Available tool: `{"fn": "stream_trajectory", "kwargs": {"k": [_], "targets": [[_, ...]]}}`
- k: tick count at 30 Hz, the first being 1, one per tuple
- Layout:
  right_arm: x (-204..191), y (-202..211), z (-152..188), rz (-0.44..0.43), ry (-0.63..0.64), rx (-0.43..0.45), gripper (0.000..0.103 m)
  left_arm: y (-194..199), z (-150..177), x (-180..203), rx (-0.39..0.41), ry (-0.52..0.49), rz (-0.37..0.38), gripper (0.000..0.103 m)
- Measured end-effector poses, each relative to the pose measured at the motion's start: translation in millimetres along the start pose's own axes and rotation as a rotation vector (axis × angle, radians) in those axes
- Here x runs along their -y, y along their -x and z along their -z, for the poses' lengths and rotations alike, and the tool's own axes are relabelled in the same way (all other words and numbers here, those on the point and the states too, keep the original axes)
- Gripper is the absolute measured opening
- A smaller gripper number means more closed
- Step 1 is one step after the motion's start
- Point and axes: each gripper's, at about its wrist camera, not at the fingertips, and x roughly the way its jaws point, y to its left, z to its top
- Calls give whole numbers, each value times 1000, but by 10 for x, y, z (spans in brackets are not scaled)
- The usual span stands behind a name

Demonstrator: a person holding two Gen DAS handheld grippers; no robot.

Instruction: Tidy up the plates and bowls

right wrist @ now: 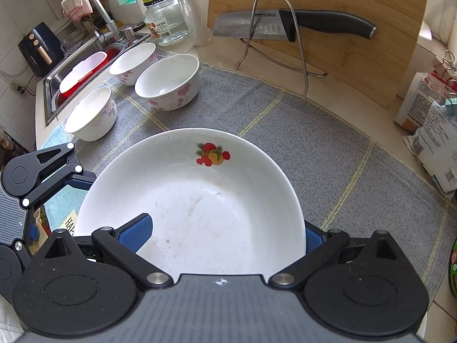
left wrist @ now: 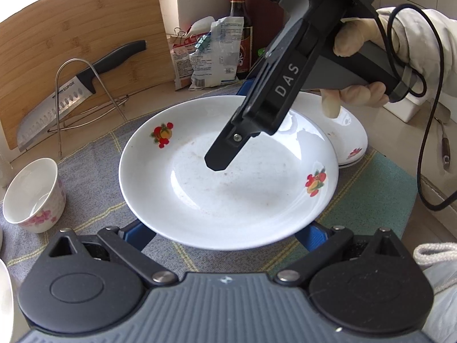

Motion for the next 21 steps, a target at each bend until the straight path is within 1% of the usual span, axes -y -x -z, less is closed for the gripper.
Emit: {"fn": "stream_trajectory", "kwargs": {"k": [14, 21], "targets": [[179, 323, 383, 69, -105, 38, 103, -96, -130, 173, 10, -90, 95, 101], [293, 449, 574, 108, -166, 50, 103, -209, -232, 287, 9, -127, 148, 101]]}}
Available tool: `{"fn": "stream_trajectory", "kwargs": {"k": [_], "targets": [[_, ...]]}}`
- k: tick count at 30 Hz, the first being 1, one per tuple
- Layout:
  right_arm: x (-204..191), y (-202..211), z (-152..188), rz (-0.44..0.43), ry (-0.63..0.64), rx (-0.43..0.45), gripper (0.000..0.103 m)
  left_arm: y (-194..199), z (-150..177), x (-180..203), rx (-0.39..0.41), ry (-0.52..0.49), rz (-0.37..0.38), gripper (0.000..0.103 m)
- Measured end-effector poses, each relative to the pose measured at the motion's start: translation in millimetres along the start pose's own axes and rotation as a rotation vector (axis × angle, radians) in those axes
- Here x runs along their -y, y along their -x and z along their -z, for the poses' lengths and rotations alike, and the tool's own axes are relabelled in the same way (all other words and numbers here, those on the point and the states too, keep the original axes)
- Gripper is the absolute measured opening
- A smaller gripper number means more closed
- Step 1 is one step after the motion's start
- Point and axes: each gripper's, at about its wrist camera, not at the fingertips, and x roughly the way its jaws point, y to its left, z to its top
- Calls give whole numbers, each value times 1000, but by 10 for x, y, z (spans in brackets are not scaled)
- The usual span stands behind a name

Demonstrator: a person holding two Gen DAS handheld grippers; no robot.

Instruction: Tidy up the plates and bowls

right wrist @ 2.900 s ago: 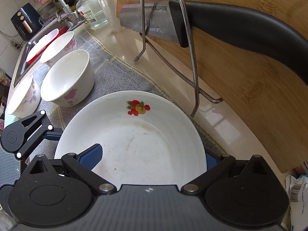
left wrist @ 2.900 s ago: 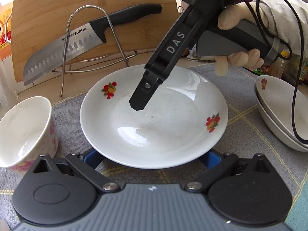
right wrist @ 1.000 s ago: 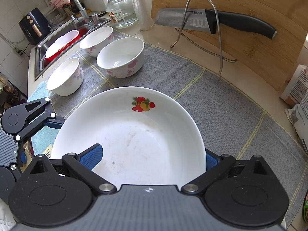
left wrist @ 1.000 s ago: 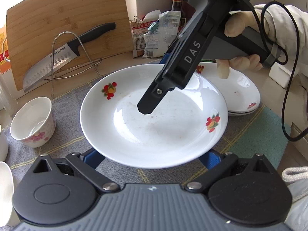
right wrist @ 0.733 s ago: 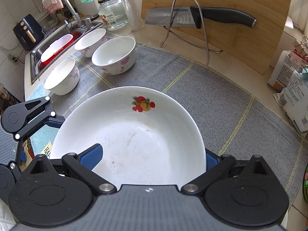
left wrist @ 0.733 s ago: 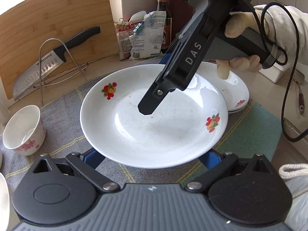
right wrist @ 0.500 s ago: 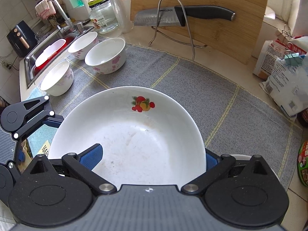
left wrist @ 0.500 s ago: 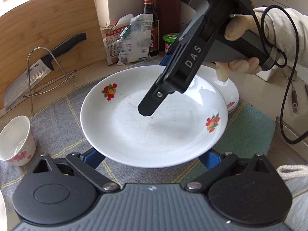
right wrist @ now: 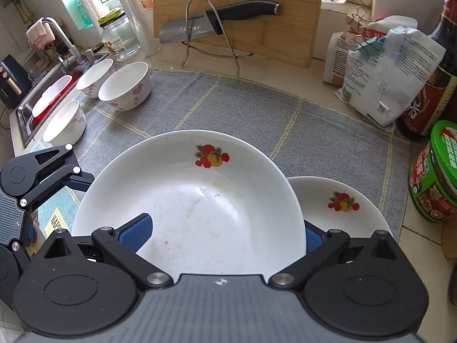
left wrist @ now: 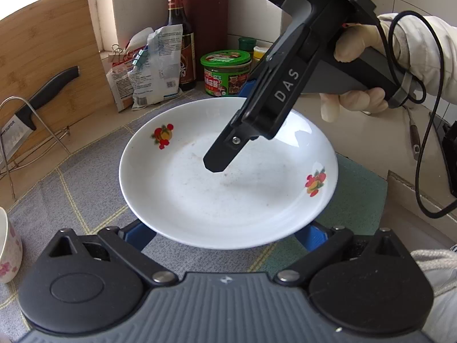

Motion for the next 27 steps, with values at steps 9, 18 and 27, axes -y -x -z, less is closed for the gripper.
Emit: {"fn": "stream_trajectory", "kwargs": {"k": [9, 18, 27], "targets": [[180, 118, 193, 36, -62, 5, 103, -115, -106, 94, -5, -39, 57, 101], [325, 157, 317, 57, -99, 5, 103, -246, -202, 114, -18, -60, 93, 101], [436, 93, 404, 61, -125, -12, 103, -339, -277, 135, -39, -65, 115, 101]]}}
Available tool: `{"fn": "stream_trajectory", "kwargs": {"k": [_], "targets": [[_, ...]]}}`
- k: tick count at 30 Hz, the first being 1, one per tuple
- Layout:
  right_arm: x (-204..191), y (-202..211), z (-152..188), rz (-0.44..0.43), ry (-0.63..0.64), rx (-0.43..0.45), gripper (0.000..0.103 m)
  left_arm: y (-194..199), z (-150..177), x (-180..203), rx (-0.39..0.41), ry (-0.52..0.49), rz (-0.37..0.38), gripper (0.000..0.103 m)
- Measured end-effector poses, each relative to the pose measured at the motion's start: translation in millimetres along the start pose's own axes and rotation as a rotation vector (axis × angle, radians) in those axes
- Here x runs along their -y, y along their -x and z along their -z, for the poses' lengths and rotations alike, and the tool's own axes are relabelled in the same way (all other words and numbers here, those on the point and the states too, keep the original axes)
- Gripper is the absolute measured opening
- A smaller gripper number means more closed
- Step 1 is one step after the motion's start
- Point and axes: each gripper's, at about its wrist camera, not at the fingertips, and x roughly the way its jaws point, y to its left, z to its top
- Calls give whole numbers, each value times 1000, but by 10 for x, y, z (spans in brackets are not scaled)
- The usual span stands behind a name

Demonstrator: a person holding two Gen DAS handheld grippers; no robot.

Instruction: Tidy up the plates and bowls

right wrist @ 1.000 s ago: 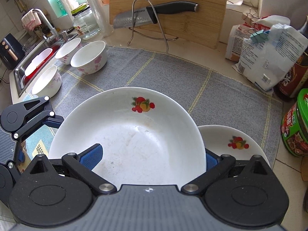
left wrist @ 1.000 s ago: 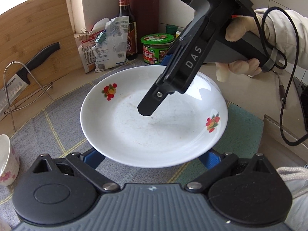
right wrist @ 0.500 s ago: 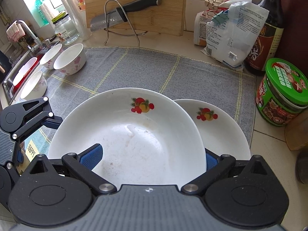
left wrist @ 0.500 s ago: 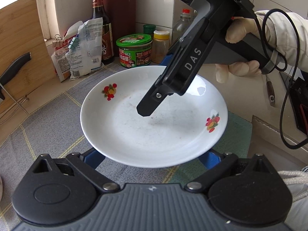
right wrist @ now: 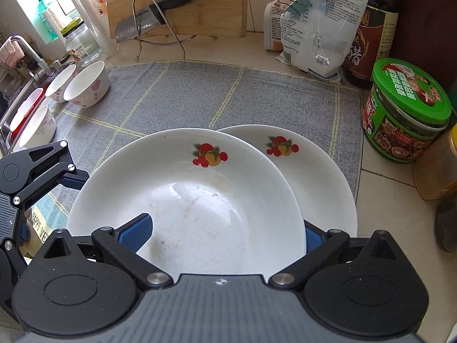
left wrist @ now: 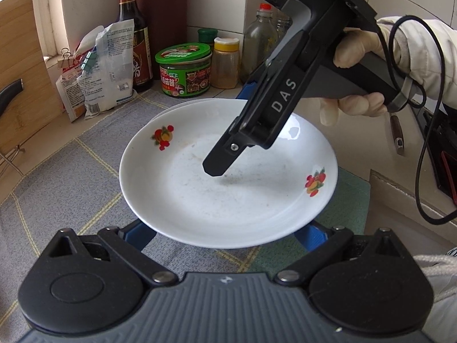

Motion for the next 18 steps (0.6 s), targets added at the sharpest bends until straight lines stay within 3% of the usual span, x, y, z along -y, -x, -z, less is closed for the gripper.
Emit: {"fn": "stream_trajectory", "kwargs": {"k": [18], "targets": [[108, -130, 41, 5, -24, -27, 103, -84, -46, -12, -14, -8, 11, 101]]}}
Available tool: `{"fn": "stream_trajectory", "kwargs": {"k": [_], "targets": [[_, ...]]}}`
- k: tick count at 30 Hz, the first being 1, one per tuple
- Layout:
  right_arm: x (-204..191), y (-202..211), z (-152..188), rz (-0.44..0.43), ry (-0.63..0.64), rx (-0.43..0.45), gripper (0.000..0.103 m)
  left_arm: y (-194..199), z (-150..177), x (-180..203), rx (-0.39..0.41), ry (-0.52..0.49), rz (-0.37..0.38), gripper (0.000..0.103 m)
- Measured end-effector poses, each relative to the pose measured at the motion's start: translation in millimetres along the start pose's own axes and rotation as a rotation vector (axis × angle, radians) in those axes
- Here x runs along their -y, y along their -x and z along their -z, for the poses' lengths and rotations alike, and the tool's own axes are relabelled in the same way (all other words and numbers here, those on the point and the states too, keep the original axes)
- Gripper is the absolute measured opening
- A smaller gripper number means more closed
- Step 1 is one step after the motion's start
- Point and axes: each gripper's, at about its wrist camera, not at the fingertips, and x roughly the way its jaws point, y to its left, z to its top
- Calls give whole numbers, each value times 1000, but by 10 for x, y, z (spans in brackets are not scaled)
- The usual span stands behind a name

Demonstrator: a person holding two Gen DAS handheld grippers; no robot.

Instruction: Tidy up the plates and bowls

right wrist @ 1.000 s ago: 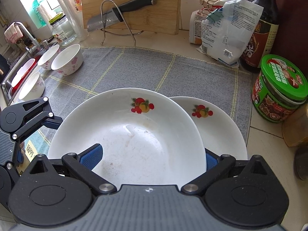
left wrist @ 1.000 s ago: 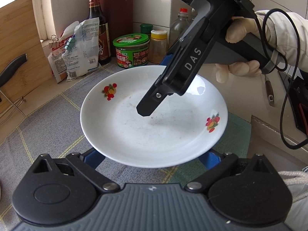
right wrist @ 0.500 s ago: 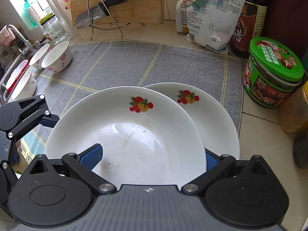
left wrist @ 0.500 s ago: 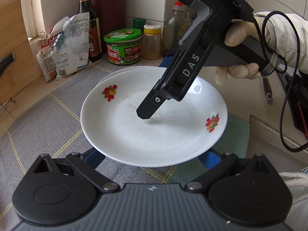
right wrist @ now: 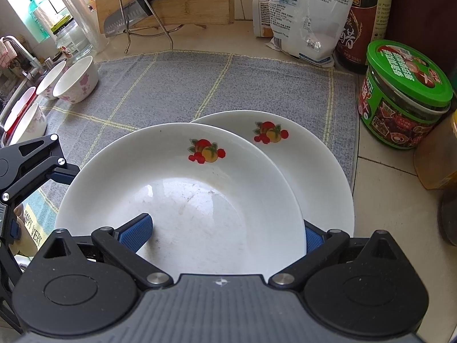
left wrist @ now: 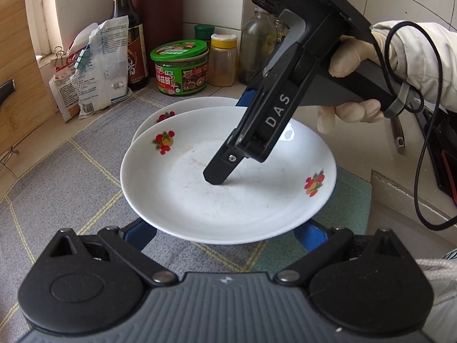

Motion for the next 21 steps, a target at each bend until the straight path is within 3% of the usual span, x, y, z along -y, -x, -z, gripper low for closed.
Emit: {"fn": "stream_trajectory", "kwargs": {"k": [21], "targets": [[75, 27, 69, 18, -30, -7, 103, 1, -23, 14, 8, -14, 6, 101]]}}
